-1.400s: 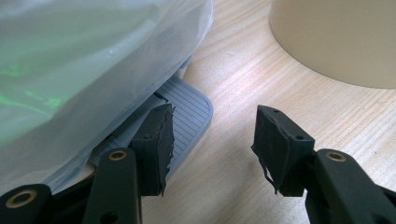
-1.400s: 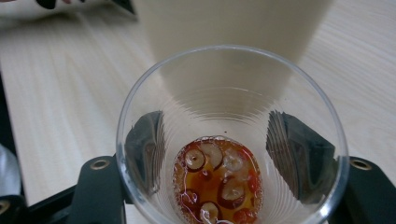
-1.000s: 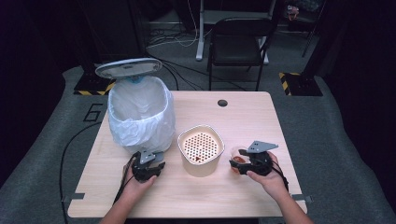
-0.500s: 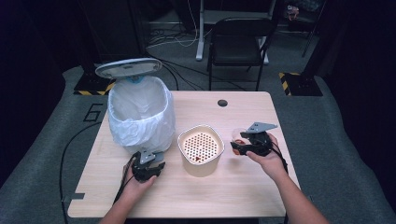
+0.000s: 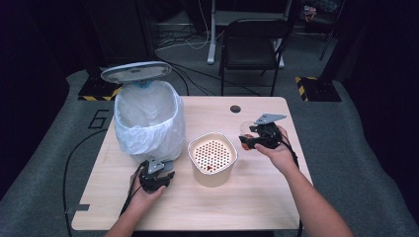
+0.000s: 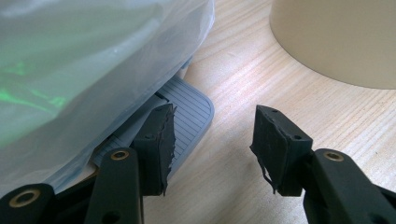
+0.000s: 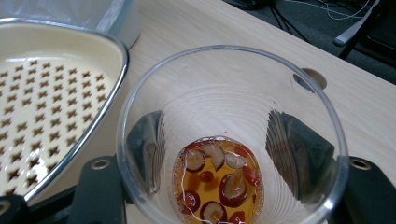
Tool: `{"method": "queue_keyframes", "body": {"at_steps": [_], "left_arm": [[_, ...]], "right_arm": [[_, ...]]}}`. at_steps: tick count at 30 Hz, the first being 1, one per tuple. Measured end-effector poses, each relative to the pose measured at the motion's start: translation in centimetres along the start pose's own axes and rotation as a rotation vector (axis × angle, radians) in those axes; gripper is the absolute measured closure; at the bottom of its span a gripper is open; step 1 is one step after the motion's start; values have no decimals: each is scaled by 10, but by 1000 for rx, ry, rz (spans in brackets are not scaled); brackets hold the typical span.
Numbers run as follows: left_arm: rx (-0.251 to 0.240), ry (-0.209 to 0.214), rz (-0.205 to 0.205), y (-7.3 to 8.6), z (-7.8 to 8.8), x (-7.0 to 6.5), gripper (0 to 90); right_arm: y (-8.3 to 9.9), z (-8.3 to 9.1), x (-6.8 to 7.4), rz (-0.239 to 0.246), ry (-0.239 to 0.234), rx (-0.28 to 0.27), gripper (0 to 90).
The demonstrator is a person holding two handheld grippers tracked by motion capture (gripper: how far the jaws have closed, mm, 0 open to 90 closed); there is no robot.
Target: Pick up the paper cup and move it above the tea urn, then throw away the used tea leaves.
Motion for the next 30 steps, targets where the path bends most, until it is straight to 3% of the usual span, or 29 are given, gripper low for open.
{"method": "queue_keyframes", "body": {"at_steps": [3,13,15,23,30], "left_arm": [[-4,6,26,0,0,-1,487],[2,10,28,0,0,-1,493],[0,9,22,0,0,0,493],[5,11,24,0,1,-1,493],[0,15,35,0,0,-1,493]], "right_arm": [[-8,-7,-4,-8,-12,-7,371],[-30,-25,-14,-7,-6,-29,368],[-34,-28,-15,12,-3,-29,368],[-46,-31,-18,9,-5,-40,369],[-59,-27,-14,76,9,-74,368]]}}
Point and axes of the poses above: each handheld gripper's, and its own axes: z roughly backward along the jaws, y roughly out of its underside, x roughly to its left, the point moved 6 cm from there along -z, roughly forward along the jaws, and after that the axes turned 4 degrees about x, right-handed, at the moved point
